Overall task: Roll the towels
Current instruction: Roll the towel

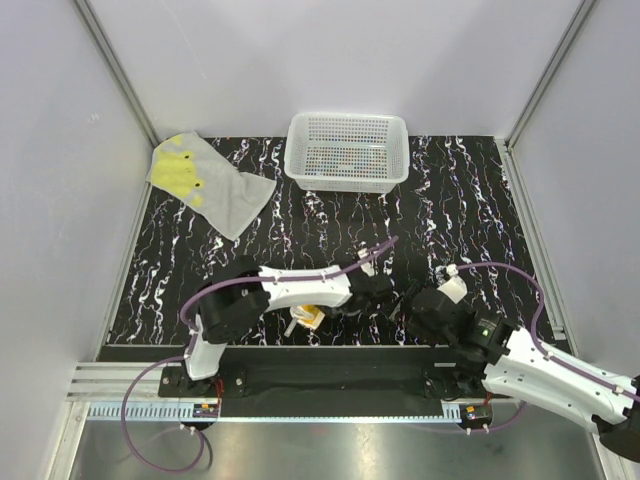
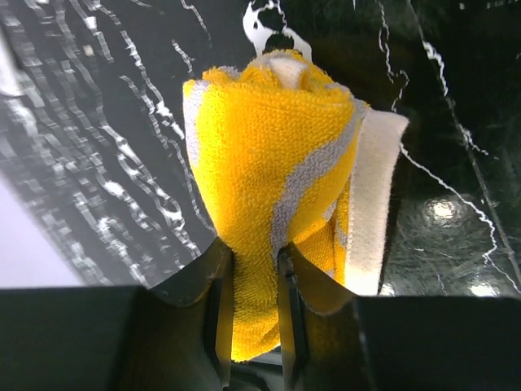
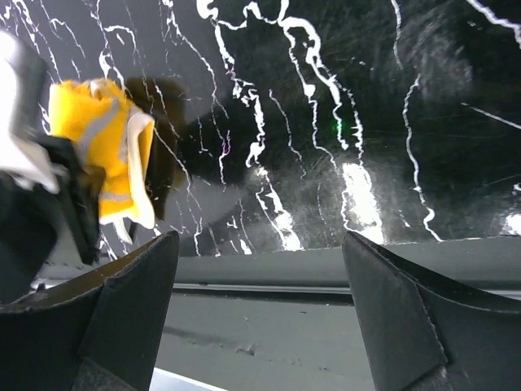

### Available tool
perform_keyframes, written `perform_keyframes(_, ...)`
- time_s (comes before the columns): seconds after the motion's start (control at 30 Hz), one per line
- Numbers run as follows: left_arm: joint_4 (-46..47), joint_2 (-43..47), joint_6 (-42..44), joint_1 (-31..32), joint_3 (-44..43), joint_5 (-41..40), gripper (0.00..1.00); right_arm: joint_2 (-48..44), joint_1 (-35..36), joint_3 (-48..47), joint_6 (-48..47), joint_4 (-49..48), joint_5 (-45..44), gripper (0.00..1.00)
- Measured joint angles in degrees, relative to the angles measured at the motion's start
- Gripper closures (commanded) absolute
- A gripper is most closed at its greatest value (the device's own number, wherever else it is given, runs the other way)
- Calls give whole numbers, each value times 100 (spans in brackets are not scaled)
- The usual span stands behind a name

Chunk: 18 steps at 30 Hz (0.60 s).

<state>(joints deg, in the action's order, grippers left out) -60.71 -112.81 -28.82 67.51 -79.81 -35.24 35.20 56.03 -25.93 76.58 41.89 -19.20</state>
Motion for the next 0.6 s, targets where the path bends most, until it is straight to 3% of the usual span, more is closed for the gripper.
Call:
perform_keyframes(0.17,-372,-297,-326,378,-57,-396,36,-181,0,-28,17,212,-107,10)
perform_keyframes(0.4,-328,-442,-577,566,9,-533,28,-723,7,-286,61,918,-358,10)
perform_keyframes(0.6,-463,-507,-662,756,7,-922,6,-1139,7,-461,157,1390,-540,10)
